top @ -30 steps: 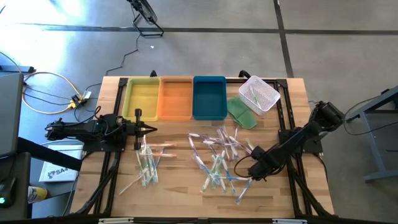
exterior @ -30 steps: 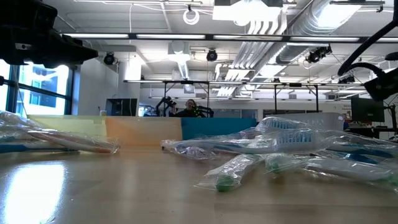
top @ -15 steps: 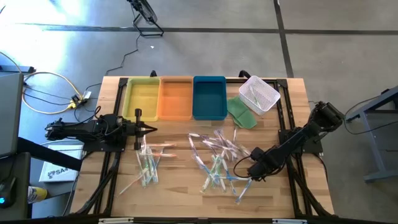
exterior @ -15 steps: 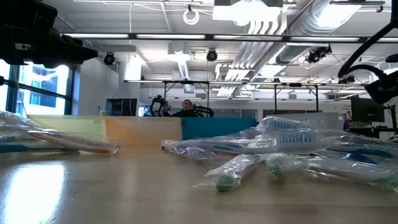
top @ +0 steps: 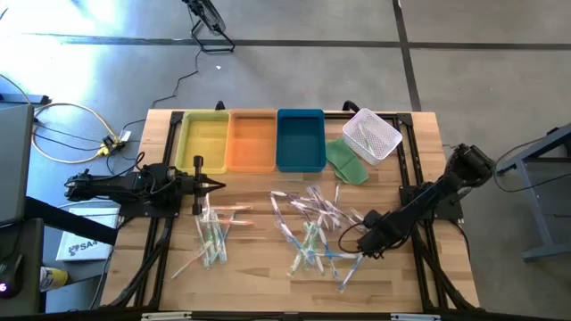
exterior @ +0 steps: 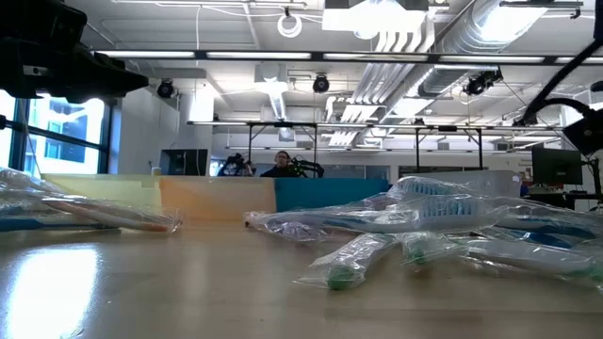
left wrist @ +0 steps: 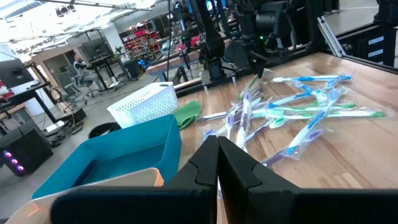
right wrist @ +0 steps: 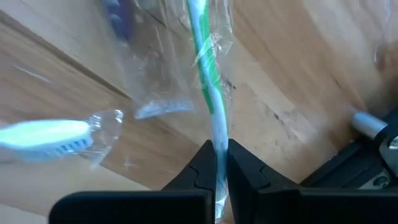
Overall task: Pick & Place Toothbrushes
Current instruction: Put the green toothbrush into the white bin
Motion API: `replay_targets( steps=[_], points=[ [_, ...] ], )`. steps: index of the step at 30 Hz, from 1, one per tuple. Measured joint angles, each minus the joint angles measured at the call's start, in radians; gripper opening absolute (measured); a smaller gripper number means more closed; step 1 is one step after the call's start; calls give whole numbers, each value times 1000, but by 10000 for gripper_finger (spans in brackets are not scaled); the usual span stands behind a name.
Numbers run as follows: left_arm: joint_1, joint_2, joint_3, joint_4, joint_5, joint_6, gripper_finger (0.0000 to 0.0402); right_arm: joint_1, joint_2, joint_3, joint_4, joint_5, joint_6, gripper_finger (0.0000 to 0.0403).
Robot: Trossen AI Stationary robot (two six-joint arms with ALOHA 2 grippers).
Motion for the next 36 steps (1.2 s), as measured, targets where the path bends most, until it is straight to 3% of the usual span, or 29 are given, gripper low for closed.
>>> replay_targets(
  steps=[8, 17, 25, 36],
  points=[
    [0, 0, 0, 0, 0, 0, 0, -56, -144, 4, -3, 119, 7, 9],
    [0, 0, 0, 0, 0, 0, 0, -169, -313, 58, -25, 348, -41, 9],
    [0, 0, 0, 0, 0, 8, 0, -347, -418, 80, -52, 502, -160, 9],
    [0, 0, 0, 0, 0, 8, 0, -648, -443, 81, -36, 588, -388, 9]
  ],
)
